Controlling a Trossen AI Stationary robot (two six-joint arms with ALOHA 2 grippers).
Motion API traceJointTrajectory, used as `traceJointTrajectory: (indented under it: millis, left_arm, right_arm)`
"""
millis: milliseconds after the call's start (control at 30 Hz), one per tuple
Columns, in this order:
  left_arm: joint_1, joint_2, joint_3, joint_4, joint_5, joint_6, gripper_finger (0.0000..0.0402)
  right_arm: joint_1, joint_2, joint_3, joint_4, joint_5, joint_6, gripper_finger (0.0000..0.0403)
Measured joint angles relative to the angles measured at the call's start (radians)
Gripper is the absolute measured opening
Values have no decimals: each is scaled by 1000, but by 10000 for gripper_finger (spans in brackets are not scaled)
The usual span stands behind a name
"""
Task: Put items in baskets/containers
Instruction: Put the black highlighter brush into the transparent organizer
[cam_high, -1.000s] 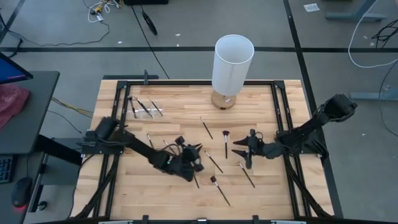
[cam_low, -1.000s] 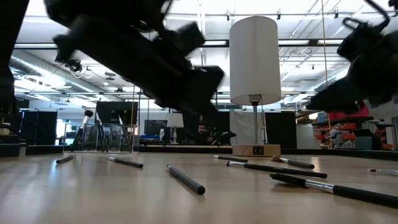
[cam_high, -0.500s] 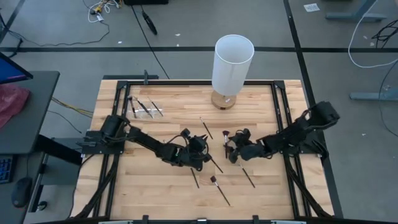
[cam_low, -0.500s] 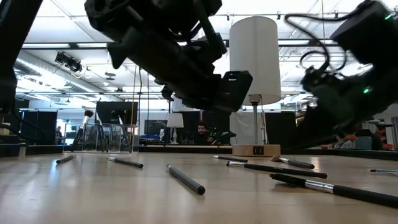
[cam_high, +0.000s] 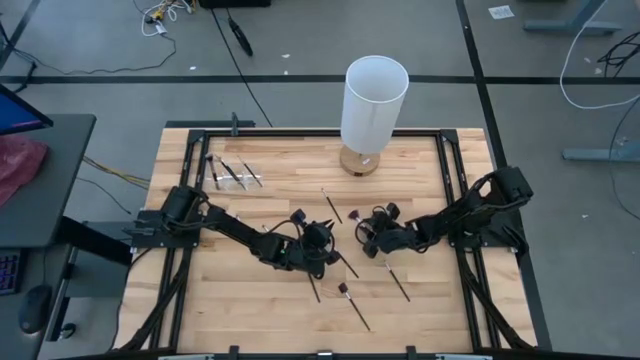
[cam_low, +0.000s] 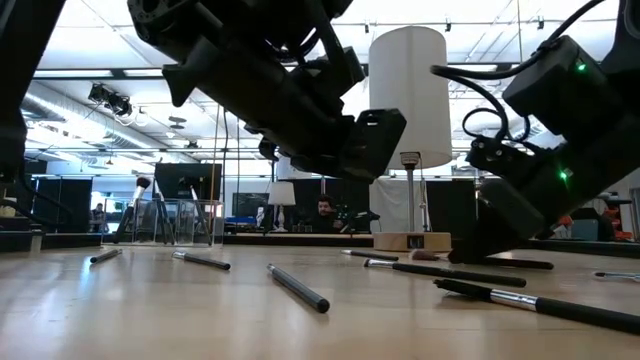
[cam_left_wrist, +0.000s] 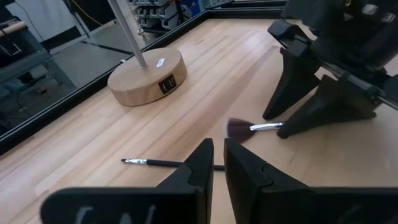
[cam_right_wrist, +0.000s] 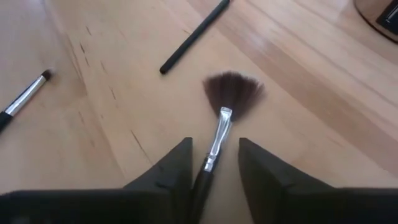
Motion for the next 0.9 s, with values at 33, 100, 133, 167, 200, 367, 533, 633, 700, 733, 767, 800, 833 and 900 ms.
traceJointTrajectory:
  millis: [33,100,133,167,200,367,533,633,700,733,767,800,833,900]
  left_arm:
    - [0,0,0,-1,0,-1,41]
    - [0,-1,0,-2,0,-1,41]
    - [0,-1,0,-2,0,-1,41]
    - [0,-1,0,-2,0,-1,41]
    - [0,-1,0,-2,0,-1,41]
    - [0,-1,0,-2,0,-2,41]
    - [-1,-1,-1,-2,2,-3,41]
    - [-6,-1,-1,-1,21,-3,41]
    - [-13,-1,-1,1,31,0,41]
    - [-17,-1,-1,2,34,7,41]
    - [-22,-1,-1,2,34,9,41]
    - [-26,-1,-1,3,34,10,41]
    - [-30,-1,-1,3,35,10,41]
    - [-39,-1,-1,8,46,23,41]
  right_arm:
    - [0,0,-4,5,0,-9,113]
    - [0,0,-14,21,-4,-23,87]
    - [0,0,-17,24,-5,-29,74]
    - [-1,0,-20,28,-5,-35,62]
    - [-1,0,-23,32,-9,-43,49]
    - [0,0,-31,52,-13,-87,15]
    - [1,-11,-36,65,-27,-146,15]
    - [7,-63,-44,31,-64,-169,15]
    - [17,-118,-55,7,-89,-194,15]
    - [23,-150,-65,0,-113,-203,15]
    - [31,-185,-77,-6,-135,-212,15]
    - [39,-224,-96,-14,-151,-218,15]
    - [47,-263,-114,-15,-167,-225,15]
    - [65,-341,-157,38,-170,-236,15]
